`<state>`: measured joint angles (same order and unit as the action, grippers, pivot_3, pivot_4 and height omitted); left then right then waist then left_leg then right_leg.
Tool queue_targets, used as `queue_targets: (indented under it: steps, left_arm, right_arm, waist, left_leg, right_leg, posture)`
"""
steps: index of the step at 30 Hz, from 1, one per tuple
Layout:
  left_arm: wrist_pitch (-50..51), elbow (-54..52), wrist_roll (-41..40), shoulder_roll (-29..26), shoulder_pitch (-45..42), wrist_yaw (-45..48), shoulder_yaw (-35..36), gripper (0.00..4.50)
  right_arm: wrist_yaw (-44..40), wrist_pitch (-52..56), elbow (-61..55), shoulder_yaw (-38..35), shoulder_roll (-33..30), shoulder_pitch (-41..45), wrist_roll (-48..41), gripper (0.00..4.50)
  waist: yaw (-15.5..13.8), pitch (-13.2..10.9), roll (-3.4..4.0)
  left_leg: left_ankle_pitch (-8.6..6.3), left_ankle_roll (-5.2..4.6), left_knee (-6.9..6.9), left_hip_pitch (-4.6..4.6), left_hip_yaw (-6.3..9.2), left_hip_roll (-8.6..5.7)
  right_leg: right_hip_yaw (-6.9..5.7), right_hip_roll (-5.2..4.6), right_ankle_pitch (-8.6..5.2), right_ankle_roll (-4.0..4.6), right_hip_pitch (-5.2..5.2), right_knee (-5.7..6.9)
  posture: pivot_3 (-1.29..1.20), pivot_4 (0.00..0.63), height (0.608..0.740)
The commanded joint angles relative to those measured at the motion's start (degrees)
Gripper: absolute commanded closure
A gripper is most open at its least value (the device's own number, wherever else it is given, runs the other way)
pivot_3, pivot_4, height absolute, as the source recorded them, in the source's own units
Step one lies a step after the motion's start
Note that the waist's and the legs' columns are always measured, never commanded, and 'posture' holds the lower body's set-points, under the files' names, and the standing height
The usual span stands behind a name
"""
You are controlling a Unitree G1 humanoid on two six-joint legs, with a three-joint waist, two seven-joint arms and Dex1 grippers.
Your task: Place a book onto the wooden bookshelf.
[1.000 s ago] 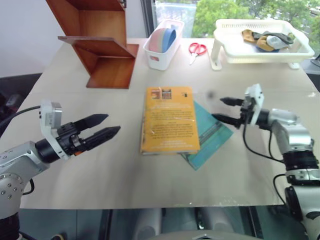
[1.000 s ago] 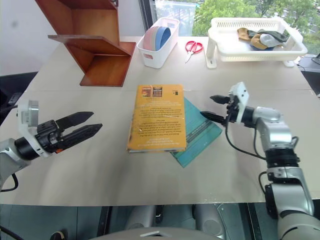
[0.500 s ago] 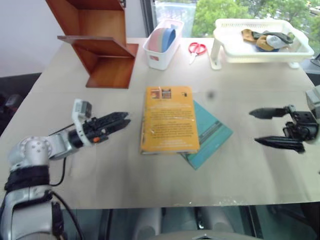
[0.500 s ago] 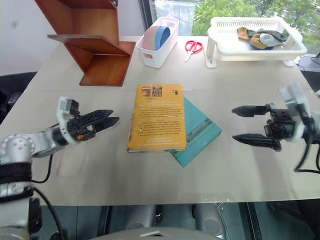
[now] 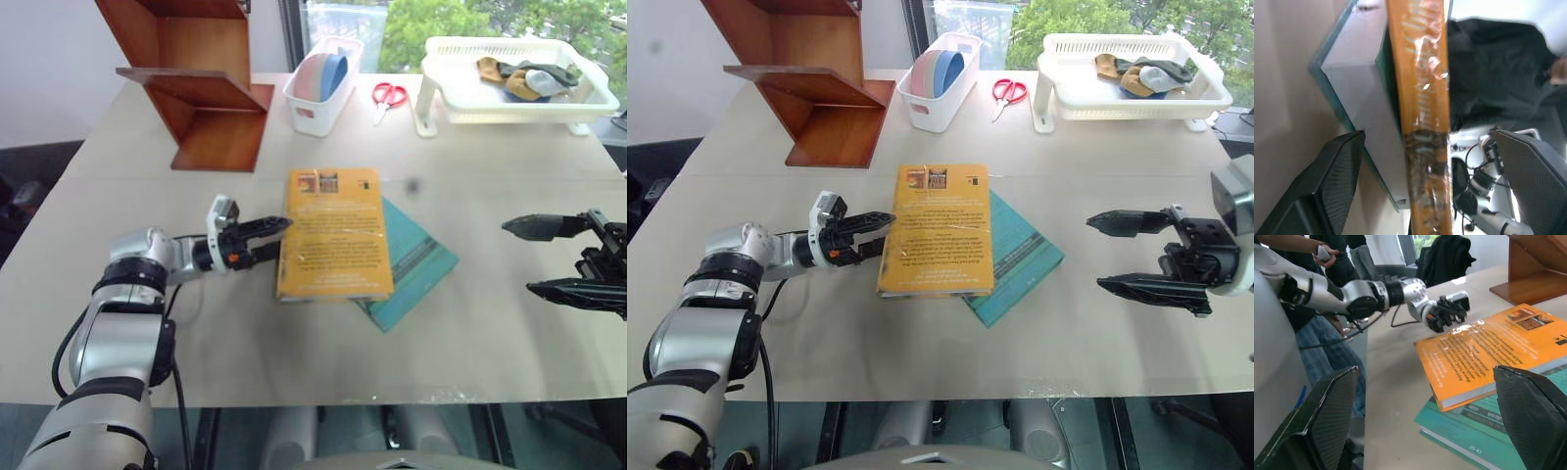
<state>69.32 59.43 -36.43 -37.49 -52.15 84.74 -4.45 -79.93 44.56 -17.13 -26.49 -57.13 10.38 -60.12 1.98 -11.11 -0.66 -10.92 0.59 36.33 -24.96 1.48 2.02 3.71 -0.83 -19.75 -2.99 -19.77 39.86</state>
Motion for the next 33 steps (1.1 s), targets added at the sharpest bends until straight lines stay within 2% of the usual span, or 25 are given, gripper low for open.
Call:
queue_targets:
  steps: [1, 6, 9, 10, 12, 14, 15, 16, 18, 23, 26, 31, 33]
  left_arm:
    - [-3.0, 2.8, 4.4, 1.1, -2.3, 5.5, -1.7, 0.01]
    - [-5.7, 4.9, 7.9, 2.2, -4.1, 7.8, -2.0, 0.01]
    - [-6.0, 5.1, 8.1, 2.1, -4.2, 7.8, -2.1, 0.81]
    - [-6.1, 4.9, 8.0, 2.0, -4.1, 7.8, -2.2, 1.36]
    - [-5.6, 4.4, 7.6, 1.6, -4.0, 7.8, -2.4, 2.12]
    - [-4.8, 3.4, 6.8, 1.0, -3.8, 7.8, -2.5, 3.11]
    - [-4.4, 2.8, 6.3, 0.6, -3.7, 7.8, -2.5, 3.16]
    - [-4.5, 2.3, 6.0, 0.3, -3.5, 7.8, -2.3, 3.77]
    - [-5.3, 1.5, 5.6, -0.5, -3.6, 7.8, -1.6, 4.06]
    - [-3.0, -5.1, 0.6, -4.3, -4.0, 7.8, -0.7, 4.15]
    - [-2.9, -13.6, -2.9, -8.6, -3.4, 7.8, -1.2, 4.15]
    - [-9.5, -28.3, -8.6, -13.7, -4.4, 7.8, 1.9, 4.15]
    - [-15.5, -30.2, -5.7, -13.9, -8.9, 7.8, 4.4, 4.15]
  right_arm:
    - [0.3, 0.8, -1.7, -3.1, -1.3, -0.1, -2.4, 0.00]
    - [1.3, 0.2, -1.8, -3.5, -0.9, 0.2, -2.9, 0.00]
    - [1.5, -0.4, -1.4, -3.6, -0.6, 0.5, -2.9, 0.00]
    - [1.6, -0.5, -1.2, -3.7, -0.5, 0.7, -3.1, 0.00]
    - [1.5, -0.7, -0.9, -3.7, -0.6, 0.8, -3.2, 0.00]
    - [1.1, -1.3, -0.4, -3.5, -0.7, 0.9, -2.6, 0.00]
    - [0.9, -1.6, -0.1, -3.3, -0.7, 0.9, -2.1, 0.00]
    - [0.7, -2.0, 0.3, -3.1, -0.8, 1.0, -1.7, 0.00]
    - [0.4, -2.4, 1.2, -3.0, -0.8, 1.3, -1.4, 0.00]
    - [-0.7, -3.1, 3.7, -2.7, -1.2, 2.3, -0.6, 0.00]
    - [-1.2, -4.6, 5.9, -2.1, -0.8, 3.3, 0.7, 0.00]
    - [-2.2, -7.3, 13.2, -1.4, 1.1, 7.1, 2.6, 0.00]
    - [-2.3, -7.1, 17.7, -2.1, 2.0, 9.8, 1.8, 0.00]
  waist:
    - [0.0, 0.0, 0.00]
    - [0.0, 0.0, -0.01]
    - [0.1, 0.0, -0.02]
    - [0.1, 0.0, -0.02]
    - [0.1, 0.0, -0.02]
    - [0.1, 0.0, -0.02]
    - [0.1, 0.0, -0.02]
    - [0.1, 0.0, -0.03]
    - [0.1, 0.0, -0.04]
    - [0.3, -0.1, -0.07]
    - [0.2, -0.1, -0.07]
    - [0.2, -0.2, -0.16]
    - [0.0, -0.2, -0.19]
  left_leg:
    - [0.00, 0.00, 0.00, 0.00, 0.00, -0.01]
    - [0.00, 0.00, 0.00, -0.04, 0.01, -0.01]
    - [0.00, -0.01, 0.00, -0.05, 0.02, 0.03]
    - [0.00, -0.01, 0.00, -0.05, 0.03, 0.03]
    - [0.00, -0.01, 0.00, -0.05, 0.04, 0.05]
    - [0.00, -0.01, 0.01, -0.05, 0.04, 0.05]
    - [0.00, -0.01, 0.01, -0.05, 0.04, 0.06]
    - [0.00, -0.01, 0.02, -0.05, 0.05, 0.06]
    - [0.00, -0.01, 0.03, -0.06, 0.07, 0.07]
    - [0.00, 0.00, 0.03, -0.10, 0.15, 0.10]
    - [0.00, -0.01, 0.03, -0.12, 0.30, 0.12]
    - [0.00, 0.00, 0.04, -0.10, 0.34, 0.11]
    - [0.00, 0.00, 0.05, -0.09, 0.34, 0.11]
  right_leg:
    - [0.00, 0.00, 0.00, 0.00, 0.00, 0.01]
    - [-0.02, 0.01, 0.00, 0.00, -0.01, -0.01]
    - [-0.02, 0.00, 0.00, 0.00, -0.01, -0.01]
    - [-0.02, 0.00, 0.00, 0.00, -0.01, -0.01]
    - [-0.02, 0.01, 0.00, 0.00, -0.01, -0.01]
    - [-0.03, 0.01, 0.00, 0.00, -0.01, 0.00]
    - [-0.02, 0.01, 0.00, 0.00, -0.01, 0.00]
    - [-0.03, 0.01, 0.00, 0.00, -0.01, 0.00]
    - [-0.03, 0.01, 0.00, 0.00, -0.01, 0.00]
    - [-0.04, 0.02, 0.00, 0.00, -0.05, 0.00]
    - [-0.05, 0.00, 0.00, 0.00, -0.05, -0.01]
    - [-0.05, -0.06, 0.00, 0.00, -0.03, 0.00]
    - [-0.06, -0.06, 0.00, 0.00, -0.02, 0.00]
  posture:
    - [0.00, 0.150, 0.740]
    - [0.00, 0.150, 0.740]
    - [0.00, 0.150, 0.740]
    - [0.00, 0.150, 0.740]
    - [0.00, 0.150, 0.740]
    - [0.00, 0.150, 0.740]
    - [0.00, 0.150, 0.740]
    - [0.00, 0.150, 0.740]
    - [0.00, 0.150, 0.740]
    - [0.00, 0.150, 0.740]
    - [0.00, 0.150, 0.740]
    - [0.00, 0.150, 0.740]
    - [0.00, 0.150, 0.740]
